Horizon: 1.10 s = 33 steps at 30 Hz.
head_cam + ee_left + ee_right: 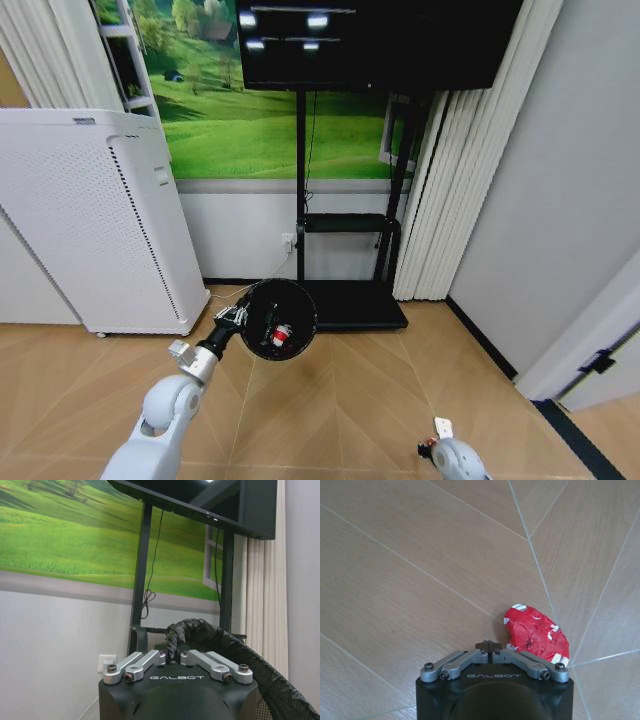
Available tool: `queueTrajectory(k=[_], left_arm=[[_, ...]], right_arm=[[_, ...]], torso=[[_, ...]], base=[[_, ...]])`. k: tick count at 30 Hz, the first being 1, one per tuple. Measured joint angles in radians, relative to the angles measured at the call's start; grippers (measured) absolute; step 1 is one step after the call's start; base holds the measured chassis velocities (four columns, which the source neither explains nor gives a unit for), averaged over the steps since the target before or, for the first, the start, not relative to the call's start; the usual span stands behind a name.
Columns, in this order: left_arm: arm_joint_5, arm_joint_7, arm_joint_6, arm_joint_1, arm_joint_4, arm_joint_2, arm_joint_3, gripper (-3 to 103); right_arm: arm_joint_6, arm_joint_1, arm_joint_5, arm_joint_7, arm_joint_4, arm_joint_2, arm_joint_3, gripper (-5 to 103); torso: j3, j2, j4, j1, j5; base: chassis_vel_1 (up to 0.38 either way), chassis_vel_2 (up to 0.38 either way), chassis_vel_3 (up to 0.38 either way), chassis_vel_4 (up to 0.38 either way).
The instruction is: Pick up the trash bin and place the garbage on the floor into it.
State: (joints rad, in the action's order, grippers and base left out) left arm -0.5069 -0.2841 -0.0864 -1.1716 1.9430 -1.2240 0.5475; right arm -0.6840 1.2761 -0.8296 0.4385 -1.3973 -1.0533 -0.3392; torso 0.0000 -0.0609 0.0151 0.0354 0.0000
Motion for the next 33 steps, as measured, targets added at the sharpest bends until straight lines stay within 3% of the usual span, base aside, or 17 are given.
queueTrajectory(k=[33], left_arm=[[0.000, 0.000, -0.007, 0.005, 0.001, -0.003, 0.000, 7]], right_arm=[[0.047, -0.003, 0.054, -0.058, 0.029, -0.024, 0.009, 0]], torso=[[0.000, 0.000, 0.0000, 0.000, 0.0000]], base=[[0.000, 0.000, 0.000, 0.000]])
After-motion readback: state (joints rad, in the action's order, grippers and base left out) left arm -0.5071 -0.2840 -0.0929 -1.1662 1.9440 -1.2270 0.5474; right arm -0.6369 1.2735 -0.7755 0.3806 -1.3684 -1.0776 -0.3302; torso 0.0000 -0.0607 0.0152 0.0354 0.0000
